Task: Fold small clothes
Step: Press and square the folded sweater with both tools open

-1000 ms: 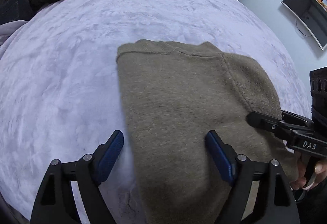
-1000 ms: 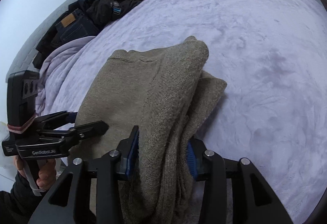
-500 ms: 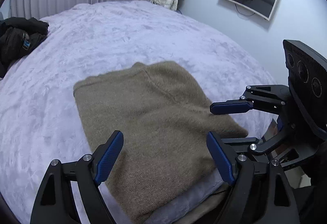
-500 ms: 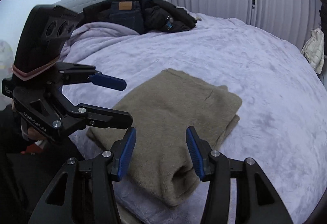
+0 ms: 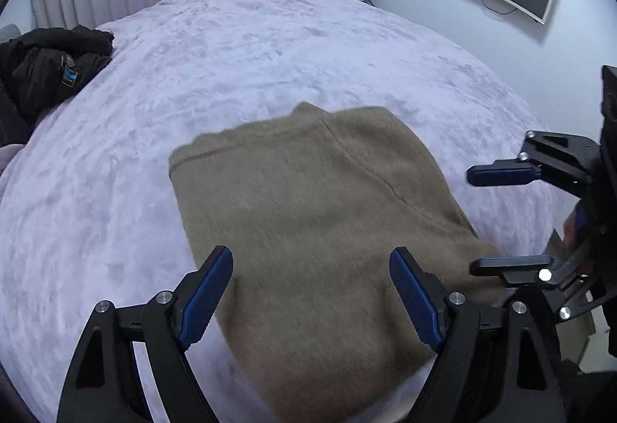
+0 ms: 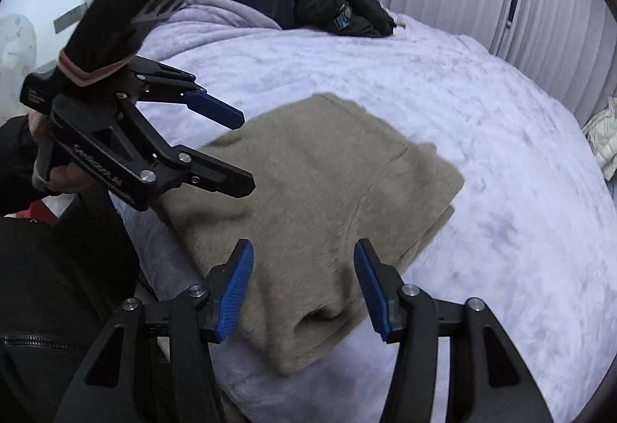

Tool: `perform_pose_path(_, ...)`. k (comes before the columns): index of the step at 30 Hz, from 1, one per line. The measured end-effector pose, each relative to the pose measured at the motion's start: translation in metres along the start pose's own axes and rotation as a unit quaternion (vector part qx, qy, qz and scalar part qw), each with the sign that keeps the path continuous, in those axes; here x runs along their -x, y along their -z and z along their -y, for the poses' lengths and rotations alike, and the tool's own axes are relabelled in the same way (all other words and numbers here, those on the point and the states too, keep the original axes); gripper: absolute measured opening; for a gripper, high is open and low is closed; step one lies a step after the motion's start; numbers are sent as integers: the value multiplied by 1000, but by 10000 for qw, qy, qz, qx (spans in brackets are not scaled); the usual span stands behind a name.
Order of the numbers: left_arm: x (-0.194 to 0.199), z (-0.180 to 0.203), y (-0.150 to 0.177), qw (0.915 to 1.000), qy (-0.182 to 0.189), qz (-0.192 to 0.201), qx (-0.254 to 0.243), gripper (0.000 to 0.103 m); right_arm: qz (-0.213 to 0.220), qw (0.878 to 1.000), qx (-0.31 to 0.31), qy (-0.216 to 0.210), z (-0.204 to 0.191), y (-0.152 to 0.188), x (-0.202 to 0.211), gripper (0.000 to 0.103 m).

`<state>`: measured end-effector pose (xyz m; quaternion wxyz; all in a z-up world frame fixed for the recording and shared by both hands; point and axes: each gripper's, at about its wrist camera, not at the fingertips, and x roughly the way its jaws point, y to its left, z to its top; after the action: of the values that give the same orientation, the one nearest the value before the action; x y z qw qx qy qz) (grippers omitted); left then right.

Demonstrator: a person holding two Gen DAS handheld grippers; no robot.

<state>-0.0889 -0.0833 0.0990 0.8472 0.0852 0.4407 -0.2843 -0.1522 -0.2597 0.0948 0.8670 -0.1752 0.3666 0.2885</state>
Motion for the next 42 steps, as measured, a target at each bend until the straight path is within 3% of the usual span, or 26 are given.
perform_pose_path(4, -47, -21, -37, 9966, -519, -558, 328, 84, 110, 9994, 302, 107, 30, -28, -10, 67)
perform_pose_path(8, -89, -30, -44, 9897, -869, -1048, 451, 86, -461, 9983, 344, -111, 55, -40, -63, 67)
perform_pose_path(11, -104, -38, -43, 9857, -1053, -1173, 599, 102, -794, 9964, 106, -284, 70, -36, -99, 69)
perform_pose_path(15, -107, -48, -41, 9859, -866, -1208, 767, 102, -727, 9955, -398, -469, 83, -35, -109, 73)
perform_pose_path(19, -91, -47, -41, 9868, -1013, -1024, 741, 102, -815, 9962, -295, -91, 71, -42, -102, 73)
perform_pose_path(23, -72, -49, -39, 9857, -1294, -824, 699, 102, -555, 9982, 56, 198, 34, -50, -77, 73)
perform_pose_path(25, -66, -53, -37, 9845, -1373, -800, 744, 102, -685, 9963, 236, 454, 18, -52, -80, 73)
perform_pose_path(27, -61, -57, -33, 9836, -1365, -819, 844, 102, -808, 9955, 228, 429, 12, -54, -89, 73)
perform_pose_path(30, -62, -57, -22, 9833, -1344, -920, 812, 102, -961, 9948, 131, 301, 11, -46, -102, 74)
perform_pose_path(35, -60, -58, -3, 9853, -1153, -882, 902, 103, -801, 9960, -379, 91, 25, -23, -82, 76)
perform_pose_path(42, -31, -41, 5, 9831, -1405, -729, 919, 102, -683, 9947, -558, 536, 3, 9, -53, 77)
